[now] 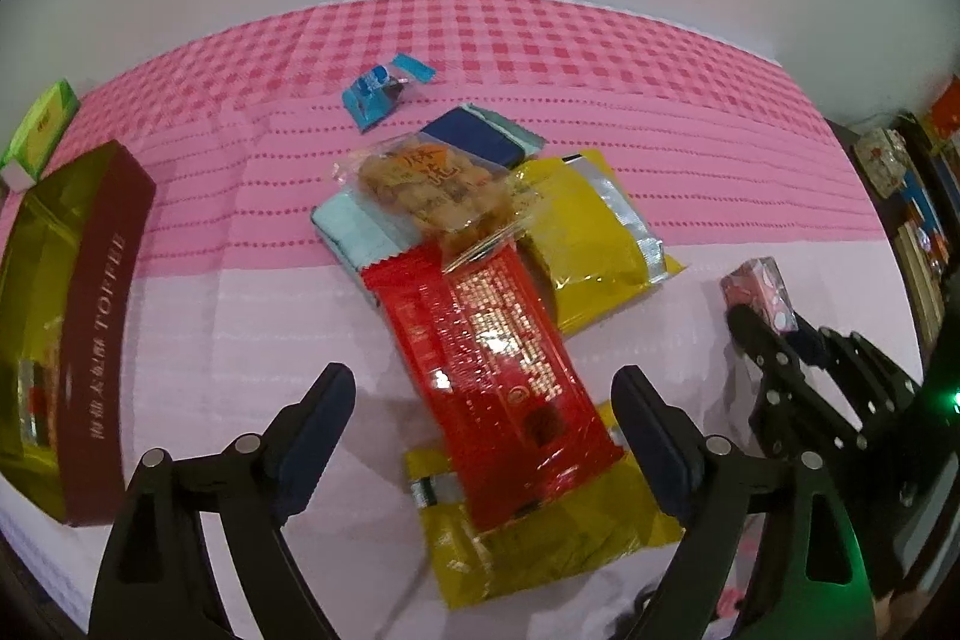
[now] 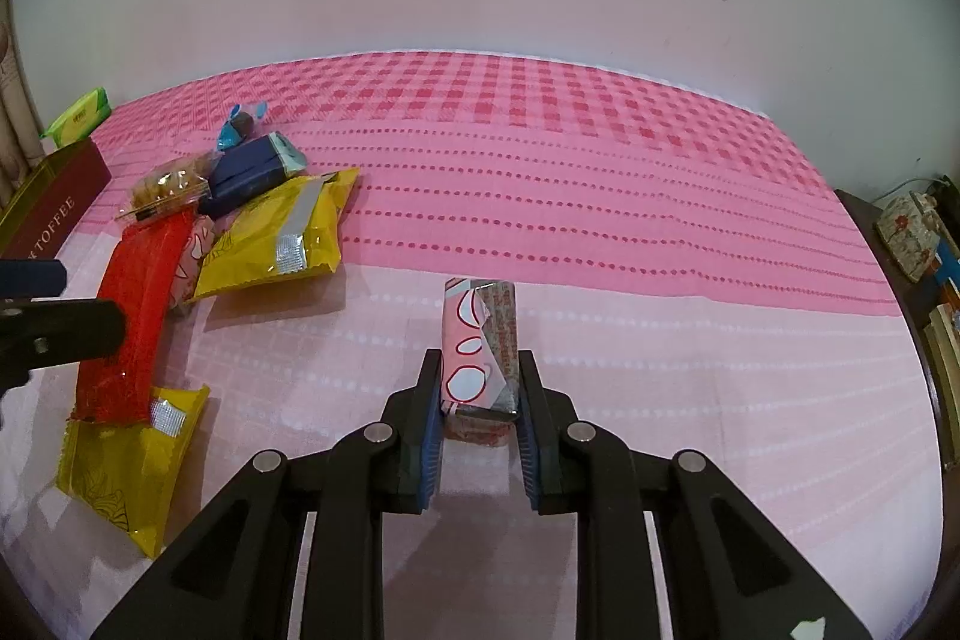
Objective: Organize snacks
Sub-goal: 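Grasp the red wrapper with the left tool while the right tool holds the pink bar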
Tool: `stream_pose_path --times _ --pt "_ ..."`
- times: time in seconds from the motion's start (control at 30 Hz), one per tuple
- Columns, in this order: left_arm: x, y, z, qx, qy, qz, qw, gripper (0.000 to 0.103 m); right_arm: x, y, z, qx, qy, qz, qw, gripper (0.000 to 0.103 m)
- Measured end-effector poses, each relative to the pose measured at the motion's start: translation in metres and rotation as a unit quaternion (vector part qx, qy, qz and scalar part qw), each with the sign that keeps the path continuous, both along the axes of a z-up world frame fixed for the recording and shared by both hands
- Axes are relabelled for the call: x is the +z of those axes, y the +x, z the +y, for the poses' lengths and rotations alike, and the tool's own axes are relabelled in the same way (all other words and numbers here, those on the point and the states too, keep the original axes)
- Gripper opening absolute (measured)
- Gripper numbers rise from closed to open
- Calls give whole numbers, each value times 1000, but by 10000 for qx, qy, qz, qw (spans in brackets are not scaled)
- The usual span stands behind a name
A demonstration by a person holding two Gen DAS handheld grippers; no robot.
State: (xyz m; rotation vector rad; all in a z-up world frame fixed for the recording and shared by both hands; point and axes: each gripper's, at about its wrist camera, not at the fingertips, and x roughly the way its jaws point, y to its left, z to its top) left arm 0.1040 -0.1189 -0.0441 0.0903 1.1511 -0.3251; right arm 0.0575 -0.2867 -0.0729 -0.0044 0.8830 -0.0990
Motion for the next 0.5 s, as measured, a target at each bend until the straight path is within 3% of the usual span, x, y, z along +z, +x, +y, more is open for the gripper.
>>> stream_pose_path --times 0.37,0.5 --pt "-17 5 -3 28 237 32 9997 87 -1 1 -1 5 87 2 10000 20" --pt "-18 5 -2 -63 147 45 9999 74 0 0 -2 4 102 9 9999 21"
